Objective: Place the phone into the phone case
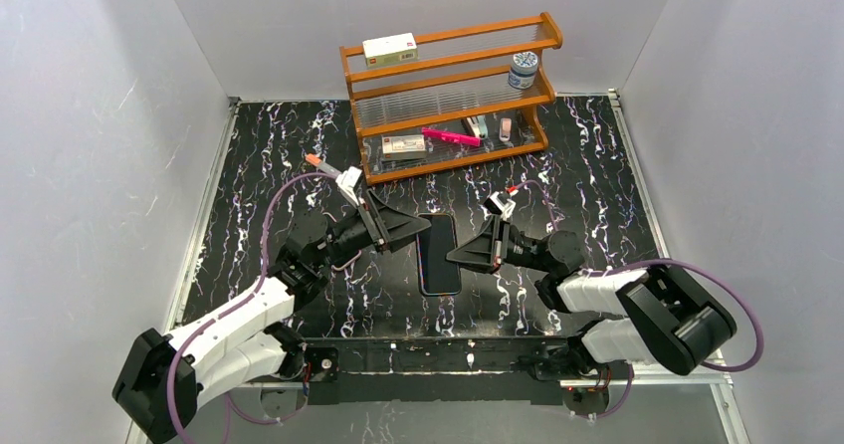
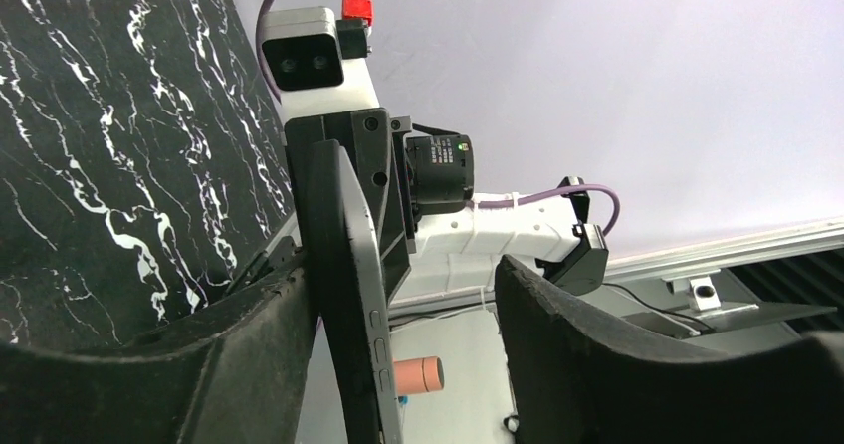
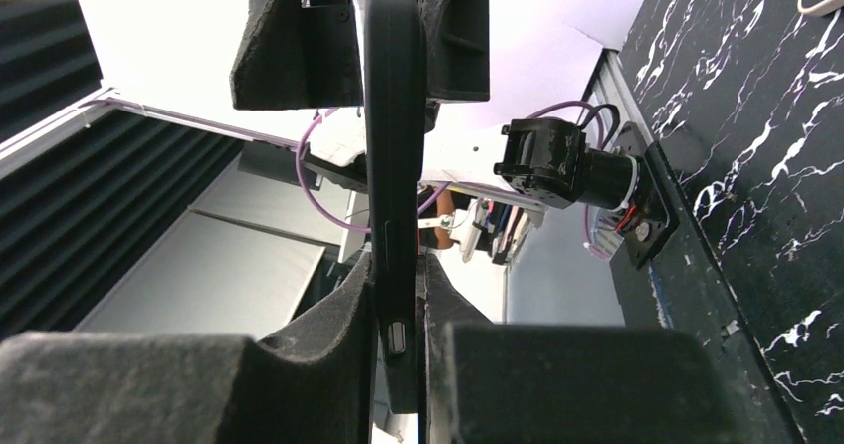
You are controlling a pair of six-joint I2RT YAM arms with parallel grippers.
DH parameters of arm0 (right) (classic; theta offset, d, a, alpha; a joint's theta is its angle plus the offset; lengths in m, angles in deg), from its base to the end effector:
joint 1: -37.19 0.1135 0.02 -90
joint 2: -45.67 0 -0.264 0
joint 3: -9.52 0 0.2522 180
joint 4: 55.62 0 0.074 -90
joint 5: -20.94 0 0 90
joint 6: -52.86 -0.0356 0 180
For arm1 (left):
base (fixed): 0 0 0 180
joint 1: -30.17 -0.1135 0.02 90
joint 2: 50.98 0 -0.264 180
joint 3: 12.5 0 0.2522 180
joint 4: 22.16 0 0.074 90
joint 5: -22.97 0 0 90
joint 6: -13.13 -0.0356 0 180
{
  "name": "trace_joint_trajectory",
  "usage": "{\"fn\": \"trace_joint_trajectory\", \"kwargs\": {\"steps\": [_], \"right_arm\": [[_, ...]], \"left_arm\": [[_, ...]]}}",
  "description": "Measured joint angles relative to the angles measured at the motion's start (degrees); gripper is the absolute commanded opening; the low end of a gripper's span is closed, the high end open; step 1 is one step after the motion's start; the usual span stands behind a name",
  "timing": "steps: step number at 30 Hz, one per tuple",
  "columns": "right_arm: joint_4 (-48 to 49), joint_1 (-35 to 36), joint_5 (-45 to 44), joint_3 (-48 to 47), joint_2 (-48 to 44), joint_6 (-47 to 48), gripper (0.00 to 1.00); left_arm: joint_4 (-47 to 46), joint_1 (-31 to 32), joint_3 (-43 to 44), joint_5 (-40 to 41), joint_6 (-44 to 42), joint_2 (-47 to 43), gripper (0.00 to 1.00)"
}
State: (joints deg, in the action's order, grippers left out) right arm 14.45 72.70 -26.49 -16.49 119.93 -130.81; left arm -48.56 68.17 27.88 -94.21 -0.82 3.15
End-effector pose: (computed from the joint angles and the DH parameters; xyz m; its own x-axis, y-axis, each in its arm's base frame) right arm 0.1564 0.1412 0.2167 -0.9564 0.2204 -0.1915 -0.2418 -0.2305 0.9425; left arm 0.1581 -0.1442 0.2906 -0.8308 -0.4465 -0.3323 0.3842 -0.0280 -0.9228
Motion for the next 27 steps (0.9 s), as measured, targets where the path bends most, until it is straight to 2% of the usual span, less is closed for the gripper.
{"fn": "trace_joint_trajectory", "kwargs": {"steps": [6, 10, 12, 14, 17, 22, 24, 27], "right_arm": [[1.9, 0.3, 0.0, -0.5, 2.3, -3.6, 0.03], [2.1, 0.3, -0.2, -0.6, 2.3, -4.4, 0.03], [2.5, 0.4, -0.3, -0.6, 2.1, -4.8, 0.03], [3.1, 0.4, -0.4, -0.6, 1.9, -5.2, 0.05], [4.3, 0.4, -0.4, -0.7, 1.4, -5.6, 0.12], [4.9, 0.3, -0.7, -0.9, 1.0, -5.6, 0.36], [4.5, 0.5, -0.2, -1.6, 1.5, -5.7, 0.40], [4.1, 1.4, 0.2, -4.3, 2.9, -5.7, 0.38]], "left_arm": [[1.1, 0.0, -0.9, 1.2, 0.0, -1.8, 0.65], [0.1, 0.0, -0.9, 1.3, 0.1, -1.8, 0.60], [-0.3, 0.0, -0.9, 1.3, 0.2, -1.8, 0.52], [-0.6, 0.0, -0.9, 1.3, 0.5, -1.8, 0.39], [-1.7, 0.0, -0.9, 1.3, 1.3, -0.9, 0.24], [-4.4, 0.0, -0.9, 1.2, 3.3, 1.1, 0.03], [-5.8, 0.0, -1.0, 1.2, 3.6, 1.8, 0.00], [-6.0, 0.0, -1.0, 0.9, 3.0, 2.2, 0.00]]}}
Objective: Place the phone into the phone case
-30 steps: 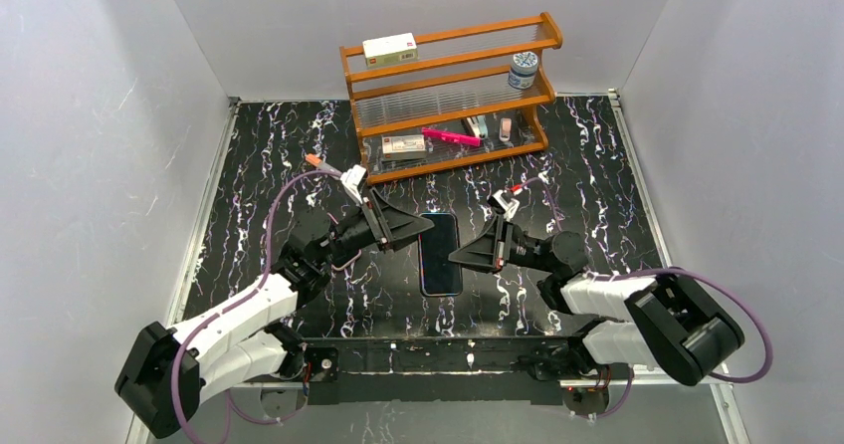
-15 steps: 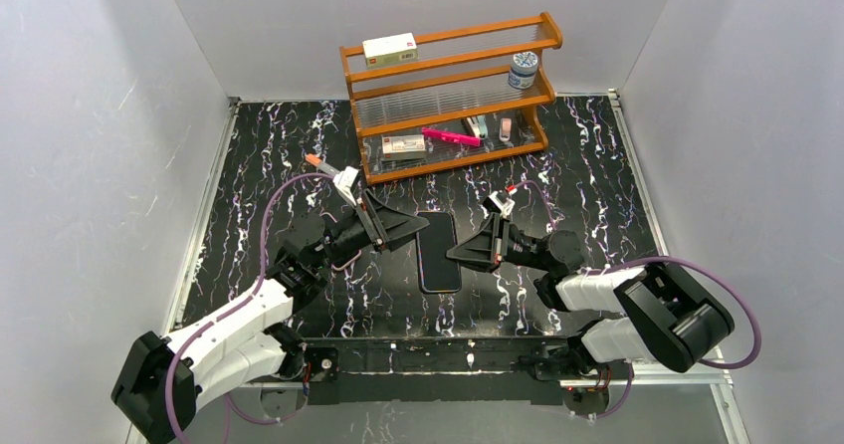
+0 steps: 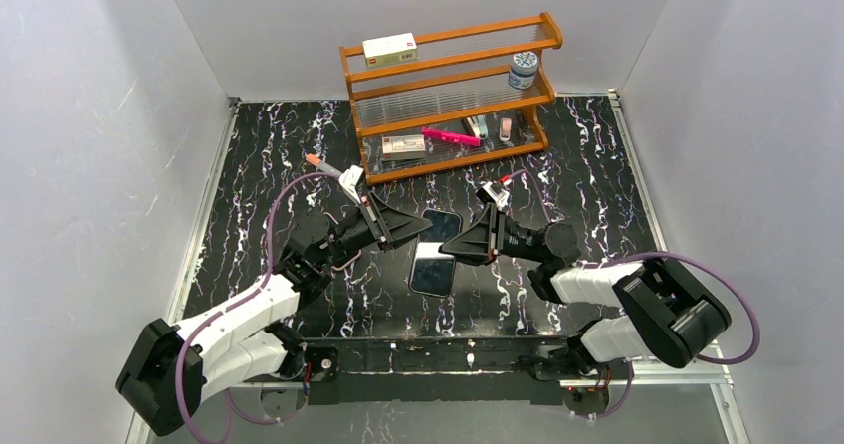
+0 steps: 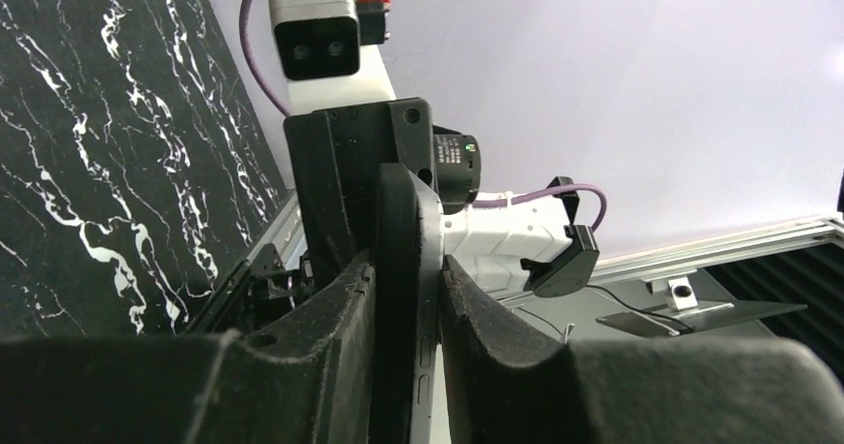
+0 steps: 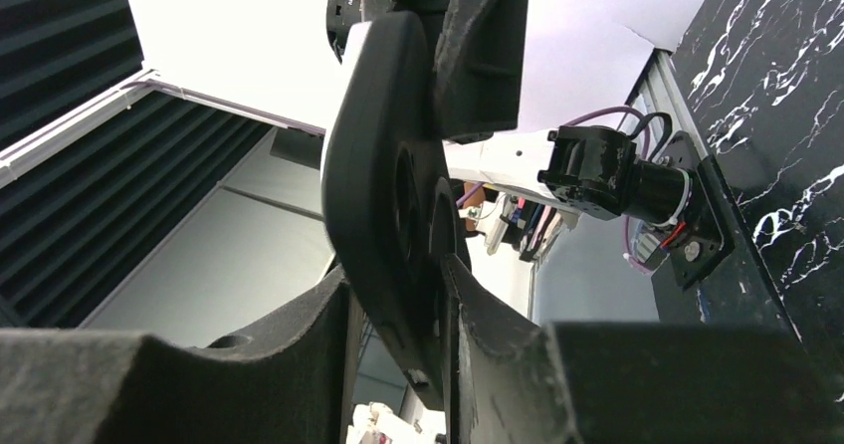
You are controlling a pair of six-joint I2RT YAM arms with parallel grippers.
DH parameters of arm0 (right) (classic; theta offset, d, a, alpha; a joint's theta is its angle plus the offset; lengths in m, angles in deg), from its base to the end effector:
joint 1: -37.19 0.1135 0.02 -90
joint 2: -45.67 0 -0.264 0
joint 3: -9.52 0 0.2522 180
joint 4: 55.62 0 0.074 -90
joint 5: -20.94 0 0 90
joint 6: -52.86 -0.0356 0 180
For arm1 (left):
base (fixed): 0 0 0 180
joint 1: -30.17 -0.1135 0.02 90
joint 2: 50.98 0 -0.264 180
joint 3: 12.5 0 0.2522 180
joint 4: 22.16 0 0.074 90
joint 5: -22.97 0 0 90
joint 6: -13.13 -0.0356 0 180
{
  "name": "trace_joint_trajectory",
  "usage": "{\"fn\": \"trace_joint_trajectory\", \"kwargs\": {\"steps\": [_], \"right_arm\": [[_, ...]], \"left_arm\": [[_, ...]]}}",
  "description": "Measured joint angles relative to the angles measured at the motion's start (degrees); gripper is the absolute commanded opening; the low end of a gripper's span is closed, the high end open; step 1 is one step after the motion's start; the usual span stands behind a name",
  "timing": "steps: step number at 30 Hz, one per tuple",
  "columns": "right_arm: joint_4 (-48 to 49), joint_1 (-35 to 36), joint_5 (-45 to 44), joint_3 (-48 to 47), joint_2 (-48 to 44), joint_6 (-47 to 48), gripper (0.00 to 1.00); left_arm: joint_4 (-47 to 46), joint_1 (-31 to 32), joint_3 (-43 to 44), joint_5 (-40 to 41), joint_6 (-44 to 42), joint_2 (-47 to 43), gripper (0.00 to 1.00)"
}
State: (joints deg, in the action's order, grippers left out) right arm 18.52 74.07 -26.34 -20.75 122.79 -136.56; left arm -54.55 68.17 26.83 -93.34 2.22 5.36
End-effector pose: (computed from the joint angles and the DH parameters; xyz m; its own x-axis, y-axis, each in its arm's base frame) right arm 0.1636 0.1529 0.2328 -0.9707 0.1778 -0.1614 -0.2107 -0.3084 0.9276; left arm 0.1613 -0.1460 0.2875 -0.8330 -0.4662 -0.2979 0.3734 -0.0764 -0.9245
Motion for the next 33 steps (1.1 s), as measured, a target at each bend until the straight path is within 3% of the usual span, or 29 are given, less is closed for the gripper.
{"fn": "trace_joint_trajectory", "kwargs": {"steps": [6, 7, 11, 15, 19, 24, 29, 33], "right_arm": [[-1.4, 0.7, 0.7, -1.4, 2.4, 1.7, 0.12], [-1.3, 0.7, 0.7, -1.5, 2.7, 2.3, 0.09], [-0.7, 0.8, 0.7, -1.5, 3.8, 2.7, 0.03], [-1.3, 0.8, 1.1, -1.8, 4.9, 2.1, 0.03], [-1.4, 0.9, 2.3, -3.2, 4.7, 1.8, 0.03], [-1.8, 0.9, 2.6, -3.5, 2.2, 1.0, 0.04], [-1.8, 1.0, 2.7, -3.5, 1.0, 0.1, 0.04], [-2.0, 1.8, 2.6, -3.7, 1.0, 0.0, 0.03]], "left_arm": [[10.2, 0.1, 1.6, 1.0, -5.2, -3.0, 0.00], [13.3, 0.1, 2.3, 1.5, -6.2, -3.6, 0.06], [20.3, 0.2, 4.5, 2.1, -8.4, -5.1, 0.50], [20.6, 0.2, 4.5, 1.9, -7.1, -6.9, 0.71], [20.1, 0.0, 4.0, 2.5, -5.9, -10.2, 0.78], [18.5, -0.4, 4.1, 2.7, -5.4, -11.1, 0.79], [16.1, -0.5, 4.1, 2.7, -4.5, -10.3, 0.76], [13.4, -0.5, 4.0, 2.4, -4.0, -9.3, 0.68]]}}
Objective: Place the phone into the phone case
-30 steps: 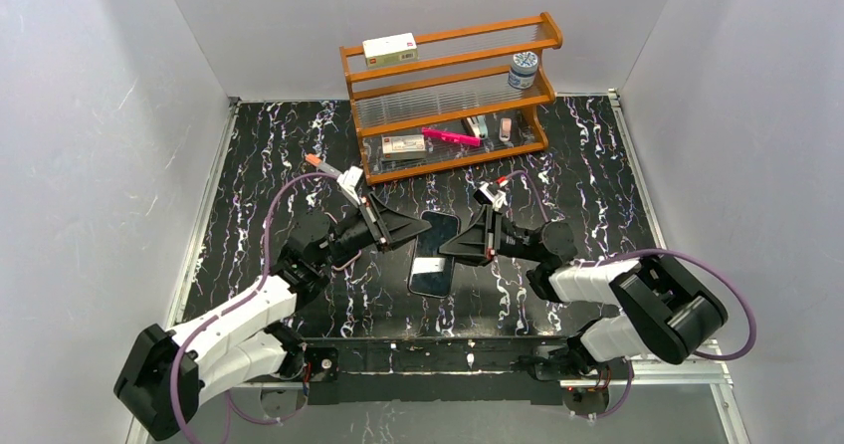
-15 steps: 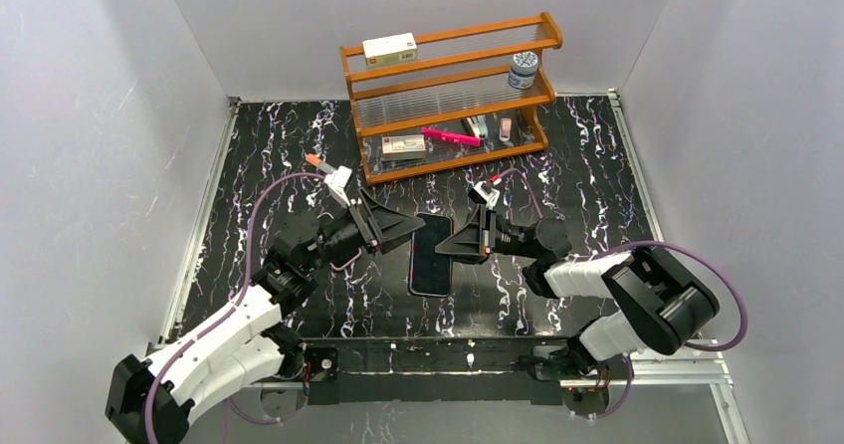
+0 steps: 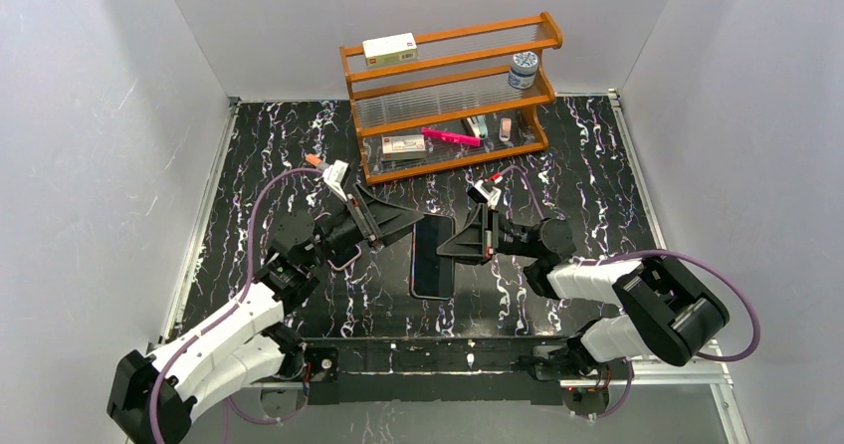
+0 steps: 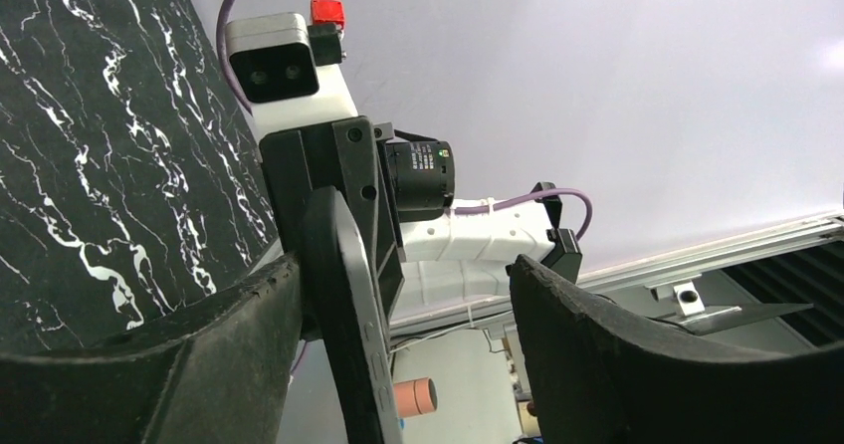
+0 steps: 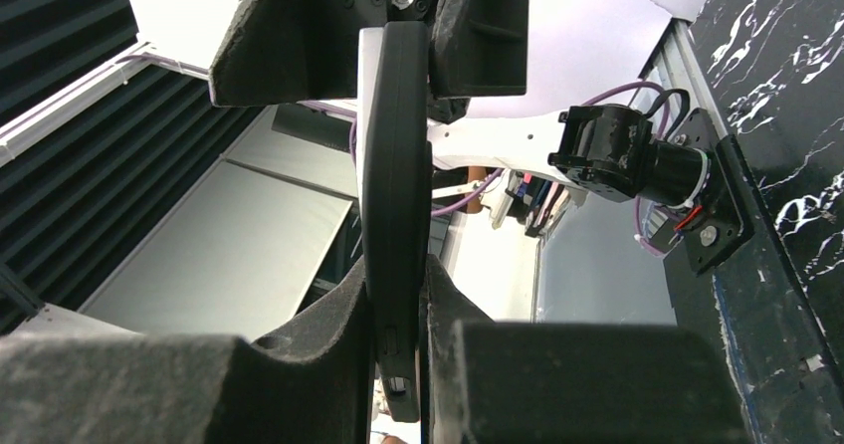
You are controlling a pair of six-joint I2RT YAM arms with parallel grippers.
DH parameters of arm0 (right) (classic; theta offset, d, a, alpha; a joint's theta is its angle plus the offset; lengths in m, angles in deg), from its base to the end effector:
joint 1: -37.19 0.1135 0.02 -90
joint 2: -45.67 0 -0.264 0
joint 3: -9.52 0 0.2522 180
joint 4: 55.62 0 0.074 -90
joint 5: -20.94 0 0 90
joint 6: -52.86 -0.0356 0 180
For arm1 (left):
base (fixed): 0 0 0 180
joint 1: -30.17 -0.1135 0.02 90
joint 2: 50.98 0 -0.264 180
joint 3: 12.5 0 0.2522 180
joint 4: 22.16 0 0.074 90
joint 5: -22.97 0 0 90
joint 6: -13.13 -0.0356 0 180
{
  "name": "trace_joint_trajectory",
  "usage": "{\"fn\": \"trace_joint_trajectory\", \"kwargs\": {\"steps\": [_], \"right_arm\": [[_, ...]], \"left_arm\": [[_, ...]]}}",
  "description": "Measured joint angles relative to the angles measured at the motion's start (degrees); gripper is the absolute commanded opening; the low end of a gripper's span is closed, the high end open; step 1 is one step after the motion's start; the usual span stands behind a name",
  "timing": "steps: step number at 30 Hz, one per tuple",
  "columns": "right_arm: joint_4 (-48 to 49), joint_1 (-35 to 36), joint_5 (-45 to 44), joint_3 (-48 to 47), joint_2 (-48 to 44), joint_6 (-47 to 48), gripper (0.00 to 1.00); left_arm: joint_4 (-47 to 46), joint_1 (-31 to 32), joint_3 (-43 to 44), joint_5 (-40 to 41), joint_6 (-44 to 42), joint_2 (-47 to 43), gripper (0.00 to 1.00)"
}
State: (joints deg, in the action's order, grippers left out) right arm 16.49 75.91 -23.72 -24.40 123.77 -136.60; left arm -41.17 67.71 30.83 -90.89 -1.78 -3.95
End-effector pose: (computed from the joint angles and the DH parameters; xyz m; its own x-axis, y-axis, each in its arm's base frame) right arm 0.1667 0.1661 0.2424 -0.9774 0.1050 -0.1834 -0.2076 -0.3145 0.9263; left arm 0.1455 -0.1299 0.3185 -0.7836 -0.5124 -0.3514 0.4253 -0.0300 -0.9046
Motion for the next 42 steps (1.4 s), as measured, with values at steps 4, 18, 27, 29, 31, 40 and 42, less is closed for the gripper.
{"fn": "trace_joint_trajectory", "kwargs": {"steps": [4, 18, 27, 29, 31, 40, 42], "right_arm": [[0.0, 1.5, 0.1, -0.8, 0.0, 0.0, 0.03], [0.3, 2.7, -0.7, -1.1, 0.8, 2.0, 0.46], [-0.2, 2.8, -4.1, -1.1, 2.0, 5.4, 0.08], [-0.2, 2.9, -4.2, -1.1, 2.3, 5.8, 0.07], [-0.2, 3.0, -4.3, -1.1, 2.9, 5.3, 0.06], [0.0, 3.1, -6.5, -1.5, 6.5, -0.5, 0.05], [-0.2, 3.1, -6.7, -1.5, 6.5, -1.0, 0.05]], "left_arm": [[-3.9, 0.0, -1.1, -0.4, 1.2, 1.6, 0.50], [-6.7, -0.3, -5.1, 0.6, 3.7, 2.6, 0.00], [16.3, -0.2, 4.0, 5.1, -7.5, -1.9, 0.13], [18.4, -0.2, 4.7, 5.3, -8.0, -2.1, 0.34], [19.7, -0.2, 5.0, 5.4, -8.7, -2.1, 0.53], [15.6, -0.3, 0.9, 4.5, -6.8, -5.0, 0.65], [12.8, -0.3, -0.9, 4.1, -5.4, -5.2, 0.65]]}}
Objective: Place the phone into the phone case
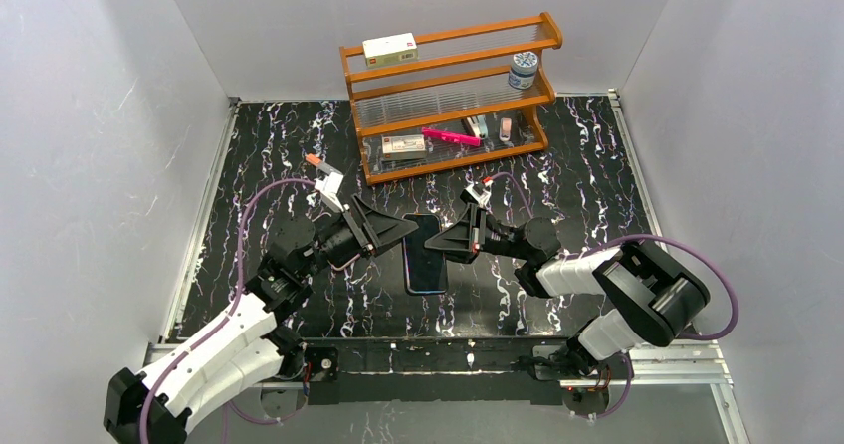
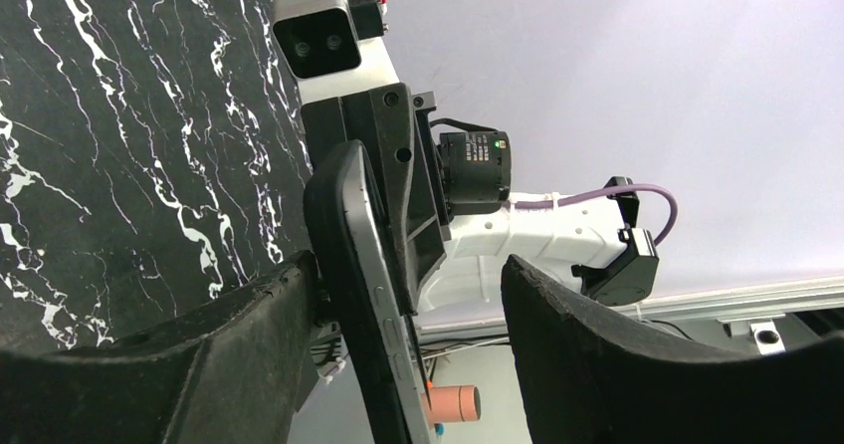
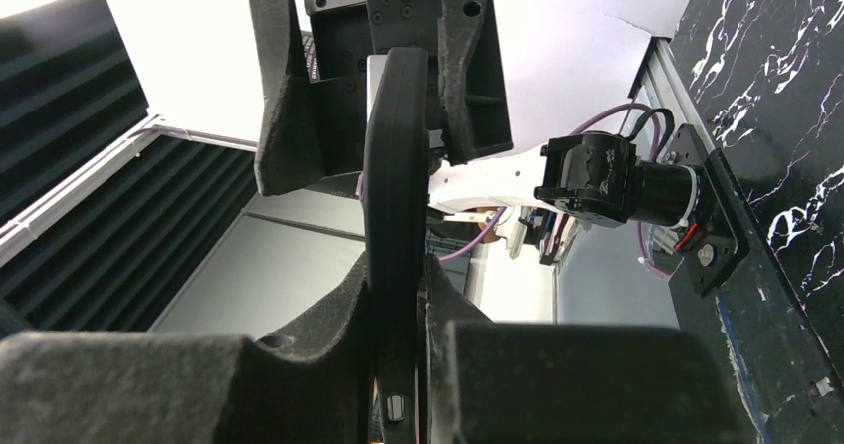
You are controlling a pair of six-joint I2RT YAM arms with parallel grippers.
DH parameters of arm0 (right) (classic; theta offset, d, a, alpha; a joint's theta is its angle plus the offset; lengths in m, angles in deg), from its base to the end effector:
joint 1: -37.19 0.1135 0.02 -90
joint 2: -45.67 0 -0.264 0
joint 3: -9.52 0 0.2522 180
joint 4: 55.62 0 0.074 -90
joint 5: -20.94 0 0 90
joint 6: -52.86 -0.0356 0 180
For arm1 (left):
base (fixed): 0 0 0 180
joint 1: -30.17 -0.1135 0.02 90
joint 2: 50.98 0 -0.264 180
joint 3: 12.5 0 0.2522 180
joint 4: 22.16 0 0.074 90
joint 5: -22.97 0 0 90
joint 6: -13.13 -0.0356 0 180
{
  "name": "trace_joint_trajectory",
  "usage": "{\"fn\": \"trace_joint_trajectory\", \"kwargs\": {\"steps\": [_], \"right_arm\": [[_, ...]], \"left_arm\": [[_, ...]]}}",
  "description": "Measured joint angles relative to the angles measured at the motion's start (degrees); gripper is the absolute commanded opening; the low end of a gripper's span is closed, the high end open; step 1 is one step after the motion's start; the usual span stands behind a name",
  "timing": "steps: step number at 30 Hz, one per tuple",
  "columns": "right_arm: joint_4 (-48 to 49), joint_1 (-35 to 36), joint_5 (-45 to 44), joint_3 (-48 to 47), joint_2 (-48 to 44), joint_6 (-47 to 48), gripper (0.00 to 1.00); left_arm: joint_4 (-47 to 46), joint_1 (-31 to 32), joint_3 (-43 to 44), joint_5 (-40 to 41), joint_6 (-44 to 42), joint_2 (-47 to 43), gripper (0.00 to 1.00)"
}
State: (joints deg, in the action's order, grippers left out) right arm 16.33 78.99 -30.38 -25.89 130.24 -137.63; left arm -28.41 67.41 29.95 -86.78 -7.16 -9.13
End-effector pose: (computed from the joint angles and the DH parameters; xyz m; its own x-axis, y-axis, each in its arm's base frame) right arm 0.1744 0.1857 0.2249 -0.9866 0.1476 -0.0702 -0.1110 -0.2899 0.9506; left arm 0.1378 -0.1199 0.3051 -0.7518 -0.5374 -0.3821 0.3792 0.1217 -0.9173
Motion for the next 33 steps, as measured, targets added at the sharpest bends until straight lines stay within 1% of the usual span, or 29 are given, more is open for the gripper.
{"fn": "trace_joint_trajectory", "kwargs": {"steps": [4, 6, 8, 10, 12, 14, 15, 16, 18, 19, 21, 22, 23, 25, 26, 28, 30, 31, 33], "right_arm": [[-0.2, 0.0, -0.2, -0.1, -0.1, -0.9, 0.05], [-0.3, 0.0, -0.4, -0.1, -0.3, -1.4, 0.05], [-0.3, 0.0, -0.7, -0.1, -0.8, -1.4, 0.06], [-0.3, 0.0, -1.0, -0.1, -1.4, -1.6, 0.07], [0.2, 0.0, -1.0, -0.4, -1.8, -1.7, 0.10], [0.1, 0.0, -0.7, -0.8, -2.0, -1.2, 0.19], [0.0, -0.2, -0.5, -0.8, -2.0, -0.6, 0.27], [0.0, -0.2, -0.4, -0.8, -2.0, 0.0, 0.34], [0.0, -0.4, -0.4, -0.8, -2.0, 0.3, 0.42], [-0.2, -0.4, -0.3, -0.8, -2.0, 0.2, 0.44], [-0.5, -0.4, -0.1, -0.8, -1.9, 0.2, 0.44], [-0.8, -0.4, 0.0, -0.8, -1.9, 0.4, 0.42], [-1.0, -0.4, 0.0, -0.8, -1.9, 0.5, 0.37], [-1.2, -0.4, 0.1, -0.8, -1.9, 1.4, 0.25], [-1.4, -0.4, 0.1, -0.8, -1.9, 1.9, 0.16], [-1.6, -0.4, 0.1, -1.1, -2.1, 4.1, 0.08], [-2.2, -0.4, 0.0, -1.3, -2.9, 6.0, 0.06], [-2.4, -0.4, -0.2, -1.3, -3.5, 6.3, 0.06], [-3.2, -0.3, -1.0, -1.3, -5.2, 6.6, 0.05]], "left_arm": [[-2.7, 0.0, -1.3, -0.3, 1.5, 0.7, 0.65], [-3.7, 0.0, -1.3, -0.3, 1.8, 0.9, 0.63], [-4.5, 0.0, -1.3, -0.3, 2.2, 0.8, 0.52], [-5.9, 0.0, -1.5, -0.4, 2.9, 0.9, 0.30], [-7.1, 0.0, -2.5, -0.4, 3.7, 1.0, 0.13], [-8.6, 0.0, -3.5, -0.5, 5.4, 1.2, 0.02], [-8.8, 0.0, -3.7, -0.5, 6.1, 1.2, 0.00], [-9.0, 0.0, -3.7, -0.5, 6.7, 1.4, 0.00], [-8.8, 0.0, -3.7, -0.6, 6.7, 1.8, 0.00], [-8.0, 0.0, -3.4, -0.7, 5.6, 2.0, 0.00], [-4.7, 0.0, -2.3, -0.6, 3.5, 2.3, 0.00], [-2.4, 0.0, -1.1, -0.5, 2.1, 2.4, 0.00], [-0.2, 0.0, 0.1, -0.5, 0.8, 2.4, 0.00], [3.0, 0.0, 2.1, -0.4, -1.4, 2.3, 0.00], [4.8, 0.1, 3.1, -0.4, -2.5, 2.3, 0.01], [7.2, 0.1, 4.4, -0.2, -3.5, 2.2, 0.19], [8.8, 0.1, 5.3, -0.1, -3.3, 2.2, 0.40], [9.8, 0.1, 5.8, -0.2, -4.0, 2.2, 0.46], [11.1, 0.1, 6.2, -0.2, -4.9, 1.9, 0.53]]}}
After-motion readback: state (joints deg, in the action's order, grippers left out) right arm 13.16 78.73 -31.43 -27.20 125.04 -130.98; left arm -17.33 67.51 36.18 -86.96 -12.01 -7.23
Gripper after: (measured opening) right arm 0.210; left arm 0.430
